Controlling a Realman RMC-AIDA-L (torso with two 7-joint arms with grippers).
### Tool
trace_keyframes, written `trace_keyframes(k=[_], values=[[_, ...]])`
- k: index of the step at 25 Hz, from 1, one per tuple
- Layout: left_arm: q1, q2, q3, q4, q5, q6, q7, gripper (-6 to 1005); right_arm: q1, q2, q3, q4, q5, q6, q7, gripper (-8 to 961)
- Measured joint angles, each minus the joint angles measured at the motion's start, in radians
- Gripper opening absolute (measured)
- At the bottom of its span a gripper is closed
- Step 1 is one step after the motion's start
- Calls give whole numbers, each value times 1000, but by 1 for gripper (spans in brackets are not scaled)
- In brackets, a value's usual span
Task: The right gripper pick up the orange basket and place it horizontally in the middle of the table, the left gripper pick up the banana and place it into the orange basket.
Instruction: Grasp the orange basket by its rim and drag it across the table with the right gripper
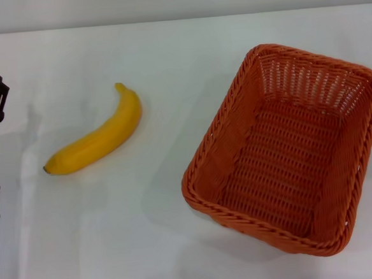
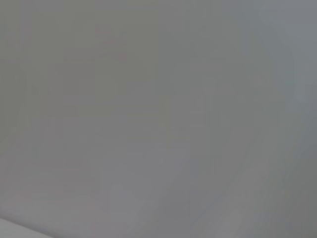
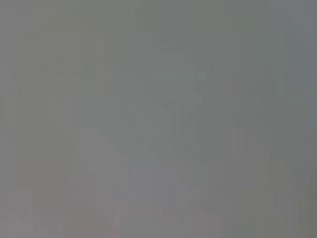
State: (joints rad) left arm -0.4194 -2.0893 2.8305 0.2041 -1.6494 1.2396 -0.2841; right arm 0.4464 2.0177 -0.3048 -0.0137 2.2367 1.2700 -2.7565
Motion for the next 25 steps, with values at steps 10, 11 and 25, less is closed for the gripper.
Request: trace_keyframes(k=[10, 11, 25], values=[[-7, 4, -2, -8, -4, 0, -65, 890, 26, -13, -116, -160, -56, -21, 295, 876], [-7, 4, -3, -9, -4, 0, -70, 890, 24, -15, -160, -218, -82, -45, 376, 876], [2, 8, -40, -25, -6, -7, -116, 890, 170, -215, -576, -906, -860, -86, 1551, 874]])
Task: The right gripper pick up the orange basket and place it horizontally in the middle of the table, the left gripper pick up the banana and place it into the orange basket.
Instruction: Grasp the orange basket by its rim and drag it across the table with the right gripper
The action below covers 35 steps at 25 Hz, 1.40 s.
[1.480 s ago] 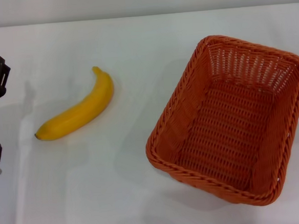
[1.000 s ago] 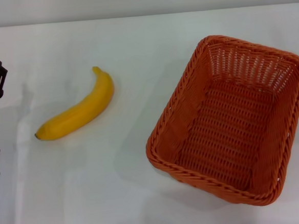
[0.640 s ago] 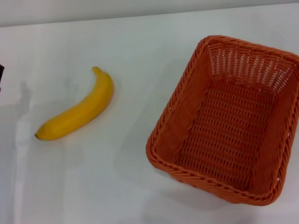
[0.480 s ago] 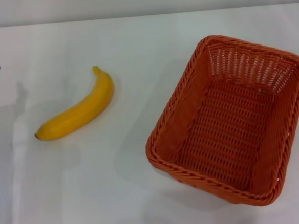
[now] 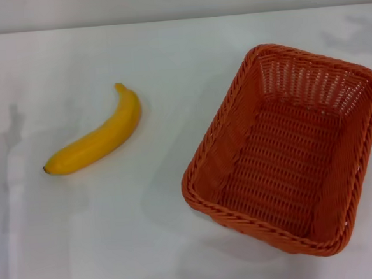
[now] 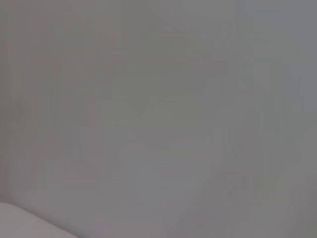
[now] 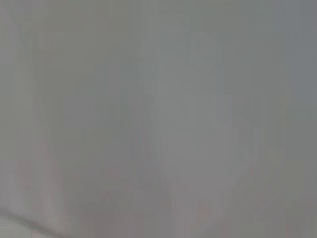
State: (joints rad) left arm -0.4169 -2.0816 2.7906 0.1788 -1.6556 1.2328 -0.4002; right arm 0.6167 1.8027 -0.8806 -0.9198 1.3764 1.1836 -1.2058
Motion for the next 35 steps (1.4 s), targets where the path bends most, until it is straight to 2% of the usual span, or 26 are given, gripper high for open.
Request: trace_keyframes(k=[5, 11, 15, 18, 25, 29, 31, 35], values=[[-5, 0, 0, -2, 1, 1, 0, 889, 119, 1, 6, -54, -204, 99, 127, 873], [-13, 0, 0, -11, 0, 3, 0, 889, 211, 4, 1, -96, -409, 191, 263, 873], [-14, 0, 0, -13, 1, 4, 0, 889, 266, 19, -1, -117, -551, 269, 303, 873], [-14, 0, 0, -13, 1, 4, 0, 889, 288, 46, -13, -149, -640, 325, 299, 873], [-14, 0, 0, -13, 1, 0, 0, 889, 309, 141, -60, -142, -840, 348, 306, 872], [-15, 0, 0, -13, 1, -1, 0, 889, 303, 195, -66, -138, -934, 304, 301, 872], [-16, 0, 0, -13, 3, -1, 0, 889, 303, 205, -71, -128, -956, 284, 303, 872], [-16, 0, 0, -13, 6, -1, 0, 889, 307, 204, -78, -54, -955, 236, 305, 872]])
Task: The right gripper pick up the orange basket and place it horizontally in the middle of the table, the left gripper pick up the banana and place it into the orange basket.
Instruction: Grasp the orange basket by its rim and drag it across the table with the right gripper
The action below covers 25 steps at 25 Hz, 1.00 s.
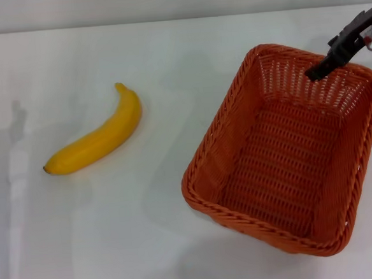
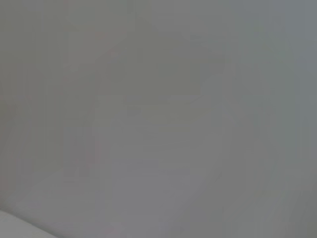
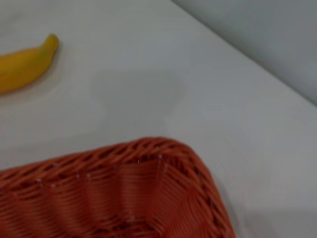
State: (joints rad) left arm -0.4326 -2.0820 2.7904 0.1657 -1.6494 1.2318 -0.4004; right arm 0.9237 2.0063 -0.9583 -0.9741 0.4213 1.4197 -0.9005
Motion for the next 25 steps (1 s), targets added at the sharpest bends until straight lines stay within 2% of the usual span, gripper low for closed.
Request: trace_keyframes(k=[6, 16, 21, 25], values=[[0, 0, 0, 0, -1, -2, 0, 889, 2, -3, 0, 78, -6, -55, -5, 870], [-1, 0, 0, -2, -3, -4, 0, 889, 6, -4, -54, 88, -28, -65, -5, 818], [-2, 0, 0, -3, -5, -5, 0, 889, 11, -5, -56, 93, -43, -59, -5, 583], [-2, 0, 0, -3, -6, -5, 0, 889, 15, -16, -54, 94, -44, -37, 3, 427]])
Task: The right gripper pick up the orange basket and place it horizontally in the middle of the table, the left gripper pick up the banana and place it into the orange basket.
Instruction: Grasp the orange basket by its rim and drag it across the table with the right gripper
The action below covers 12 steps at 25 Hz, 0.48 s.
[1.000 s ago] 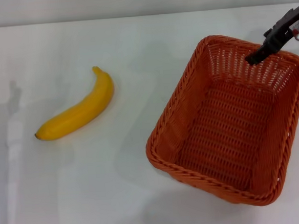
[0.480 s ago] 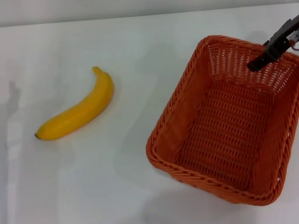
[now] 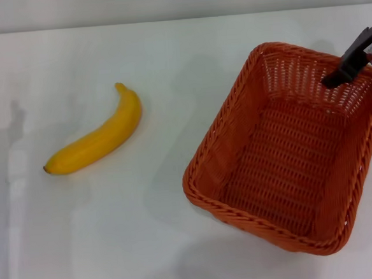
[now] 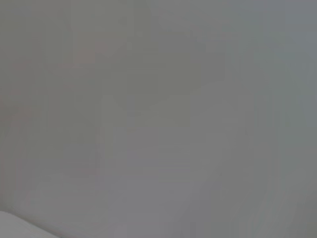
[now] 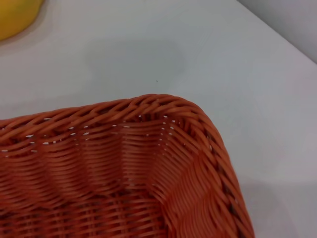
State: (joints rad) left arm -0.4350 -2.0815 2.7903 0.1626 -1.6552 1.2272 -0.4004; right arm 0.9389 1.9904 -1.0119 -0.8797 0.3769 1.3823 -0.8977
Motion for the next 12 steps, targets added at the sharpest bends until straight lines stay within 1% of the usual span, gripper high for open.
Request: trace_keyframes(k=[2, 7, 9, 12], values=[[-1, 0, 0, 0, 0, 0, 0, 889, 3, -5, 5, 0, 0, 13, 6, 349], [-1, 0, 0, 0, 0, 0, 0, 889, 15, -21, 9, 9, -1, 51, 84, 294], [-1, 0, 0, 0, 0, 0, 0, 889, 17, -29, 12, 16, 3, 65, 110, 287], [-1, 0, 0, 0, 0, 0, 0, 889, 18, -40, 47, 23, 6, 92, 129, 278]])
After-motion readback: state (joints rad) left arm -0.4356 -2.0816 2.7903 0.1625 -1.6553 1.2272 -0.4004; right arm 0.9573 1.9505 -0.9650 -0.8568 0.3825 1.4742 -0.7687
